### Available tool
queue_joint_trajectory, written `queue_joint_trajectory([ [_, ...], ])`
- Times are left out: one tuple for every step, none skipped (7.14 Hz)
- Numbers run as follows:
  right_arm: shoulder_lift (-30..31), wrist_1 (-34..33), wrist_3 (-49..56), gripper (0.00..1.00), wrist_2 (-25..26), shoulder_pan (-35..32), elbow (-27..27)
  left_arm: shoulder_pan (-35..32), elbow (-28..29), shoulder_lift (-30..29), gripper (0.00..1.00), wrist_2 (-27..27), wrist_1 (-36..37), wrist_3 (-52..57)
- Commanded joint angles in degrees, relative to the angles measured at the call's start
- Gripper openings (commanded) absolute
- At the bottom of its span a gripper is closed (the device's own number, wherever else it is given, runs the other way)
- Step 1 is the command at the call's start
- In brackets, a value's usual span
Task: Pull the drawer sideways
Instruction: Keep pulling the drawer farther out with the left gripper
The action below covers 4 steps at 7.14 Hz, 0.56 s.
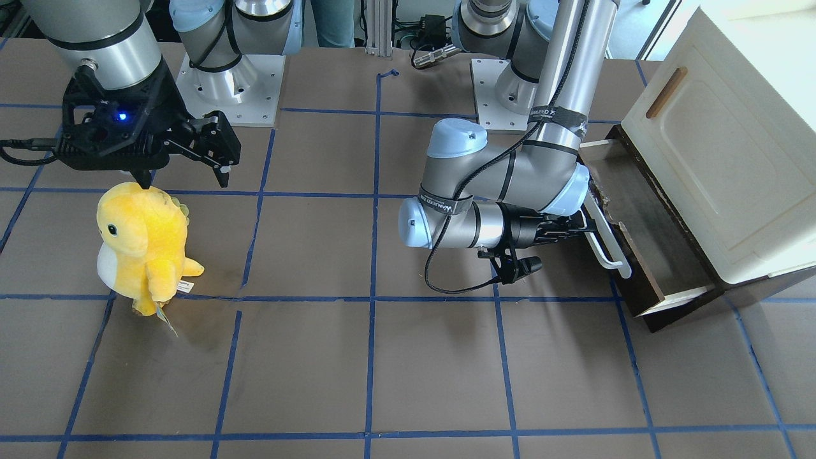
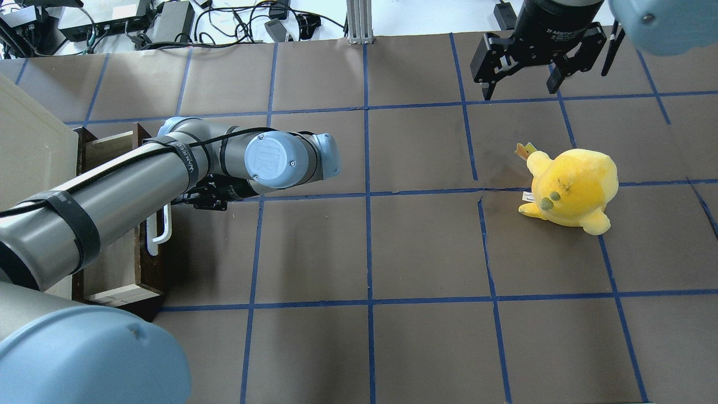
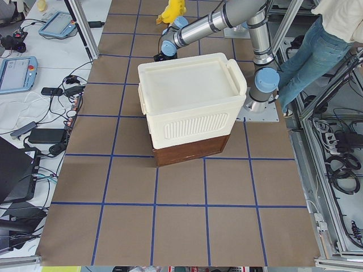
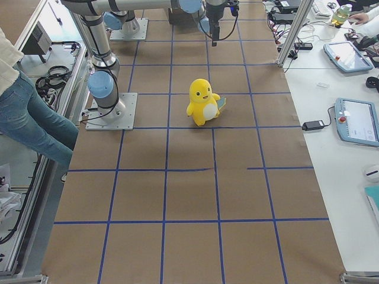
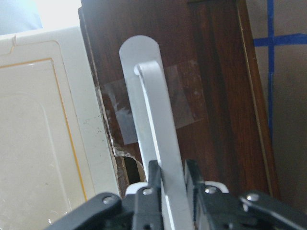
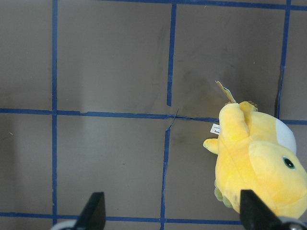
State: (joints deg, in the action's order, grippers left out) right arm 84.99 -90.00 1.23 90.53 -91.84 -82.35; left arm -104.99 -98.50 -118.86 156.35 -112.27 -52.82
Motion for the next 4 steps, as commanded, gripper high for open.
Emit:
queue_joint_trajectory([
  [0.0, 0.0, 0.1, 1.00, 0.0, 0.0, 0.0, 0.0, 0.4, -0.1, 0.15, 0.0, 0.6, 1.0],
  [0.0, 0.0, 0.0, 1.00, 0.0, 0.0, 0.0, 0.0, 0.8, -0.3, 0.15, -0.1, 0.6, 1.2],
  [0.0, 0.0, 0.0, 1.00, 0.0, 0.0, 0.0, 0.0, 0.8, -0.4, 0.15, -0.2, 0.6, 1.2],
  [0.0, 0.0, 0.0, 1.00, 0.0, 0.0, 0.0, -0.1, 0.8, -0.5, 0.14, -0.3, 0.6, 1.2],
])
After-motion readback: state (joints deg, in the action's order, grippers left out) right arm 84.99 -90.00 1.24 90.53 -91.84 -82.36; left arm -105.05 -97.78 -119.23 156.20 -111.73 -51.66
